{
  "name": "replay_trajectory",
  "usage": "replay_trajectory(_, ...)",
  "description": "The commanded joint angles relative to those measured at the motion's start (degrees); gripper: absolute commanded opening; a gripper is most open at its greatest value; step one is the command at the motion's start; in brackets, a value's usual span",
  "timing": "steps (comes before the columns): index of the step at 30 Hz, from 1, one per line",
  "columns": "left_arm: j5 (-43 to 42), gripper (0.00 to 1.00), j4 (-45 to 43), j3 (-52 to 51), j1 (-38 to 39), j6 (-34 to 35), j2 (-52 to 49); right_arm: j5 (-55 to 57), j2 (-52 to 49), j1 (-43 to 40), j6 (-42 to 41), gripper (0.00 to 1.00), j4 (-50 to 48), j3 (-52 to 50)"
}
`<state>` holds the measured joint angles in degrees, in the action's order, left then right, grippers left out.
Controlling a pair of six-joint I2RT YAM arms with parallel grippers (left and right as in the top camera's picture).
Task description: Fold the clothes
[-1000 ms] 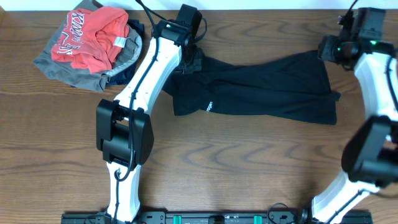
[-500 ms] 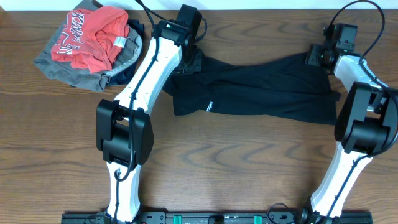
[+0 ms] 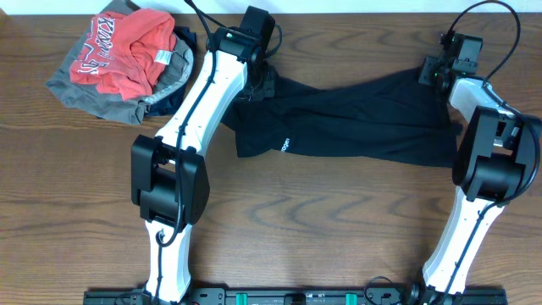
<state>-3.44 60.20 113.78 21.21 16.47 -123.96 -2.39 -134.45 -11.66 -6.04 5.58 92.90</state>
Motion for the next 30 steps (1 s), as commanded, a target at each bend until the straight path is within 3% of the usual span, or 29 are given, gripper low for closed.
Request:
replay_trajectory(1, 0.7, 0.06, 0.3, 0.8, 0.1, -0.6, 1.2, 0.2, -2.3, 1.9, -0.6, 0.30, 1.2, 0.1)
replay_trajectory(12, 0.7, 0.06, 0.4, 0.8, 0.1, -0.6, 1.2, 0.9, -2.2, 2.6, -0.6, 0.01, 7.8, 0.7)
replay_trajectory(30, 0.7, 0.07, 0.4, 0.8, 0.1, -1.1, 1.2, -1.3, 5.4, -2.1, 2.1, 0.01, 42.1, 22.4)
